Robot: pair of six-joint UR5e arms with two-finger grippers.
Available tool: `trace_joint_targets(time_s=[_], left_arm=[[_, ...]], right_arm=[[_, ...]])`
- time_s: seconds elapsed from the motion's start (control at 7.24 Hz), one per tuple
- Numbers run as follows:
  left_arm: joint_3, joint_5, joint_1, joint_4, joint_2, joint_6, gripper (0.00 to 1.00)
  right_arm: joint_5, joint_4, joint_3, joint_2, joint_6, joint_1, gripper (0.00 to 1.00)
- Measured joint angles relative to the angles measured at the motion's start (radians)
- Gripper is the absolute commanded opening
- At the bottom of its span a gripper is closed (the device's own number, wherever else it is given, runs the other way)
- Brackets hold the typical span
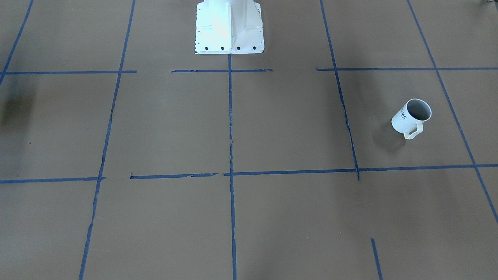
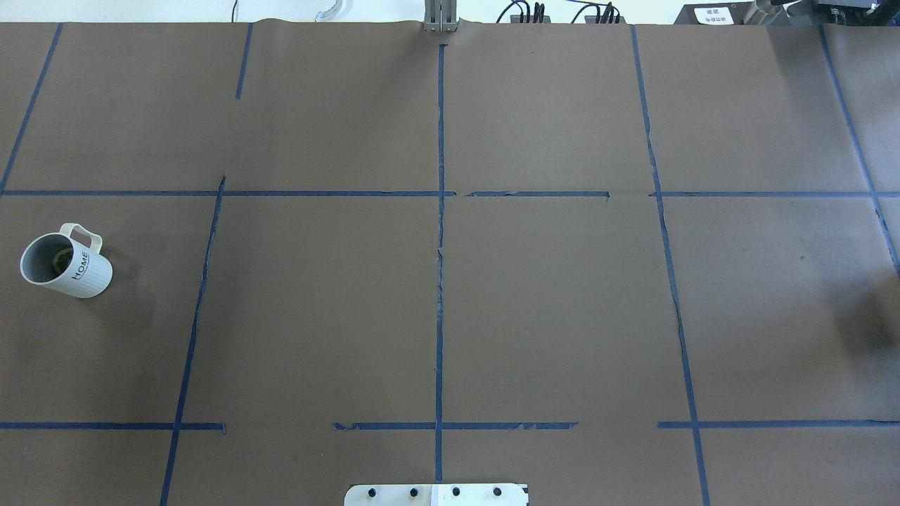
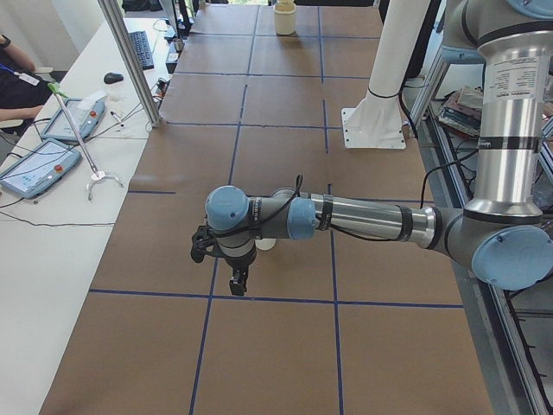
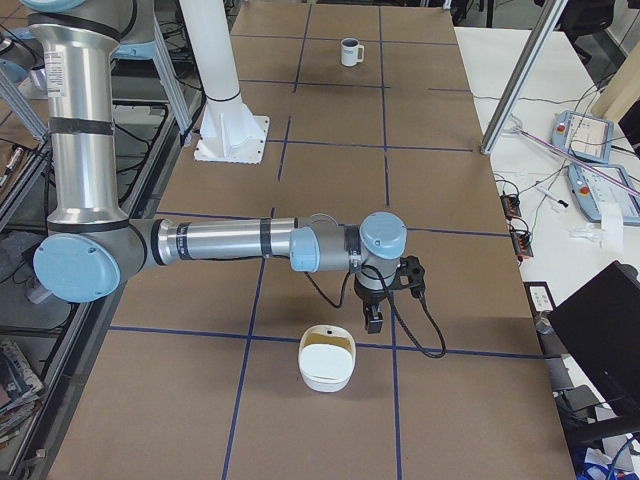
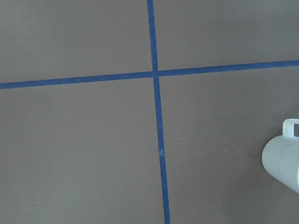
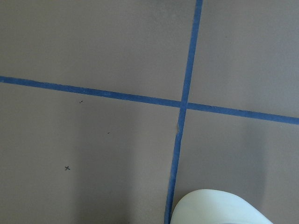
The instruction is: Left arm hands cup to right arm to dump lemon
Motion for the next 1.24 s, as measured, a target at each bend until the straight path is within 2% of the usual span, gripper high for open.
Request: trace_joint_targets(time_s=[0.69, 1.24], left_arm=[[-0.054, 0.0, 0.004, 0.002, 0.011, -0.003, 1.0], [-0.067, -0.03, 0.011, -0.04, -0.042, -0.008, 1.0]], right_arm=[[-0.003, 0.008, 0.005, 0.002, 0.02, 0.002, 1.0], [0.006, 0.043, 0.014, 0.006, 0.105, 0.001, 1.0]])
